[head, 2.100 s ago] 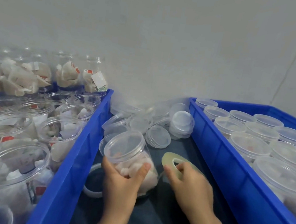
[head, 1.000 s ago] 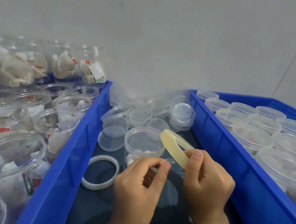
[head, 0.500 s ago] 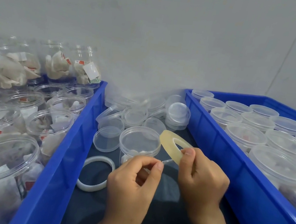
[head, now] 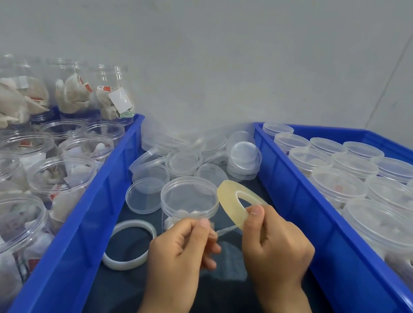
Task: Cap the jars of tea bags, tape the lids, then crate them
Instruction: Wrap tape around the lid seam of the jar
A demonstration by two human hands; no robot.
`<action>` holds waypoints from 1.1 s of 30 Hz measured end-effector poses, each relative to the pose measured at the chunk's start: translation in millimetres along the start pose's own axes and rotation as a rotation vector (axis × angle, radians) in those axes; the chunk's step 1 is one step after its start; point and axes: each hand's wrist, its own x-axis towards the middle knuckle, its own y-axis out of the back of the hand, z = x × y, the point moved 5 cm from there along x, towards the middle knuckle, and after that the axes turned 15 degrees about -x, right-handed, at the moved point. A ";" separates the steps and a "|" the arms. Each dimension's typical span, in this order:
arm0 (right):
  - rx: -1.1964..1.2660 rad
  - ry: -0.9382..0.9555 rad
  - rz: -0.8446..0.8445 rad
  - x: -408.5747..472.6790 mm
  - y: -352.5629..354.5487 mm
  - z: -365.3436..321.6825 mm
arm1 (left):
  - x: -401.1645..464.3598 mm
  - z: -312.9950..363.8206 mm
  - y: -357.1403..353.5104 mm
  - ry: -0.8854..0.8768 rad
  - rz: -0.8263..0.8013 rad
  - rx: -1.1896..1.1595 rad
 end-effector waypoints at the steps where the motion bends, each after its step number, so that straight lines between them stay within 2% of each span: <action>1: 0.001 0.000 -0.001 0.0 0.2 -0.3 | 0.1 -0.3 -0.6 0.019 0.008 -0.027; 7: 0.008 -0.017 -0.009 0.7 0.1 0.1 | -1.2 4.3 -2.0 0.006 0.001 -0.080; 12: 0.003 -0.002 0.004 0.6 1.0 -0.7 | -0.8 6.8 -2.1 -0.081 -0.046 0.096; 20: 0.009 0.009 0.008 -0.3 0.2 -2.4 | -0.5 8.3 -1.8 -0.111 -0.063 0.165; 23: 0.011 0.005 0.007 -0.6 0.8 -1.9 | -0.7 14.2 -2.0 -0.291 -0.082 0.354; 27: -0.002 0.014 0.012 1.0 1.7 -3.4 | -6.5 27.1 -4.0 -0.719 -0.063 0.766; 30: -0.005 0.018 0.017 1.3 3.1 -3.6 | -7.7 28.0 -0.2 -0.857 -0.017 0.886; 33: -0.009 -0.061 -0.006 3.0 2.3 2.8 | -3.6 28.4 8.1 -0.889 0.069 0.902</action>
